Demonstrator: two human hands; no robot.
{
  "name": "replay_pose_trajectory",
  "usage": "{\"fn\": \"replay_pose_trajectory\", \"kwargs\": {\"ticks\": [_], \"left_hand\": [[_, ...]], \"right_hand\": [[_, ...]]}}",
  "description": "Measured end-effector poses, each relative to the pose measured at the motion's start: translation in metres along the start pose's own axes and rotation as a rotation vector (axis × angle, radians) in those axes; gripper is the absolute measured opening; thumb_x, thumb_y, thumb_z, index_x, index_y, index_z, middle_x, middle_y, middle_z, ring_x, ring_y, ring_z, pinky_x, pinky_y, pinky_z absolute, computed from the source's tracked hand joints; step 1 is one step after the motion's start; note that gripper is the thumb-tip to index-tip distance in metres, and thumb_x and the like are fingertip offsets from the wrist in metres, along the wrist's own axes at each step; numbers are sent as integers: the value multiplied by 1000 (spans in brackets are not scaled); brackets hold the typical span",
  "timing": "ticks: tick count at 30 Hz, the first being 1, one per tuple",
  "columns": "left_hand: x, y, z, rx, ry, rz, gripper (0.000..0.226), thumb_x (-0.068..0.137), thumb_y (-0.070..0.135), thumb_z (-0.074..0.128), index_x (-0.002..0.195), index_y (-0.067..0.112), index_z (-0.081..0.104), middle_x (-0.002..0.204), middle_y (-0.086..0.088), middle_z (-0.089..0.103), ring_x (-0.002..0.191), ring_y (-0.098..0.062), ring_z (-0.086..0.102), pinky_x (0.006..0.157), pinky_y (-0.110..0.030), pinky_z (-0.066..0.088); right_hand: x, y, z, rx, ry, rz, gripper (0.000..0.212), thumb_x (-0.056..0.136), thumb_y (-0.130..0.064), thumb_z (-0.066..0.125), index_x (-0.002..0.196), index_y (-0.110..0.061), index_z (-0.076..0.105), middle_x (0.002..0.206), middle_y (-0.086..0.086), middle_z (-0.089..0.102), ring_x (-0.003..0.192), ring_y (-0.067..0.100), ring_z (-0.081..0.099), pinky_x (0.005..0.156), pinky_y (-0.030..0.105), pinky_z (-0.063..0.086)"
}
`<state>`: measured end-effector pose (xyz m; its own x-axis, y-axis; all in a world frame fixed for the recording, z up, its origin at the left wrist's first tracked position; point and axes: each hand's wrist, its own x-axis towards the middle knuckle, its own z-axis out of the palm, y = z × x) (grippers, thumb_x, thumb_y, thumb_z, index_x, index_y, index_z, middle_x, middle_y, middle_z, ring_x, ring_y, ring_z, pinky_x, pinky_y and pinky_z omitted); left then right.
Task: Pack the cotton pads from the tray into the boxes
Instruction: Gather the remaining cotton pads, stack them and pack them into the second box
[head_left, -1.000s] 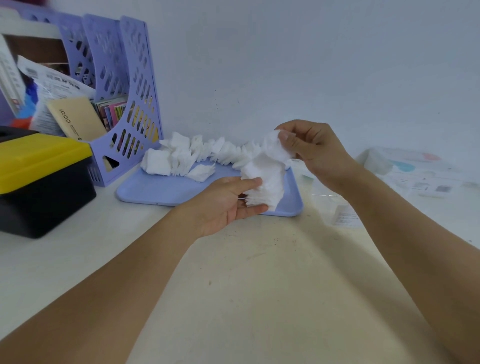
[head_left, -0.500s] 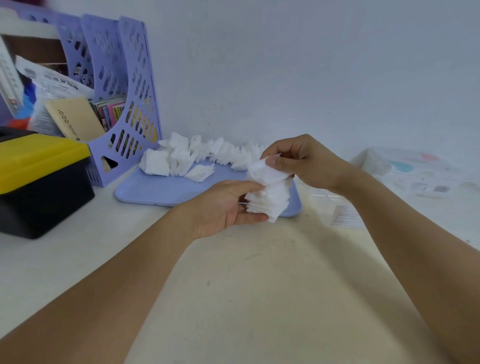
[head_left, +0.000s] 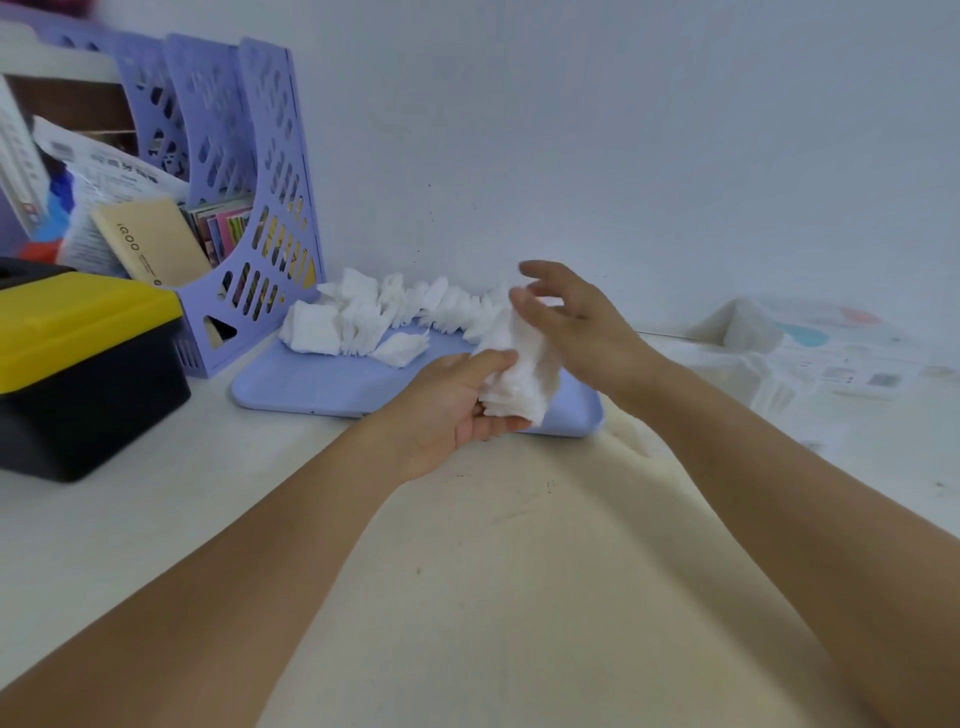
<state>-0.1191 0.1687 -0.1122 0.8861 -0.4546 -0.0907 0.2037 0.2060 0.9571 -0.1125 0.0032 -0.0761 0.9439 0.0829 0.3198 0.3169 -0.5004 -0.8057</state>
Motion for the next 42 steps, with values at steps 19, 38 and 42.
{"fn": "replay_pose_trajectory", "kwargs": {"ticks": [19,38,42], "left_hand": [[-2,-2,17,-499,55,26,37,94,13,50,128,6,61,123,-12,67,103,-21,62,101,-33,46],[44,31,108,-433,250,137,60,89,-11,34,134,25,50,105,-12,62,89,-25,63,74,-35,55],[50,15,130,-495,131,130,59,87,-11,37,135,21,48,112,-16,62,97,-28,62,85,-38,55]], "right_hand": [[-18,-11,42,139,313,-85,30,96,-20,65,125,-22,68,128,-5,63,118,9,60,104,36,49],[-12,-23,-112,-12,-338,275,52,88,-39,75,113,6,69,90,9,64,73,17,54,66,28,46],[-21,-10,-138,-105,-371,391,48,90,-48,69,105,-3,76,79,13,67,61,16,50,55,26,33]]}}
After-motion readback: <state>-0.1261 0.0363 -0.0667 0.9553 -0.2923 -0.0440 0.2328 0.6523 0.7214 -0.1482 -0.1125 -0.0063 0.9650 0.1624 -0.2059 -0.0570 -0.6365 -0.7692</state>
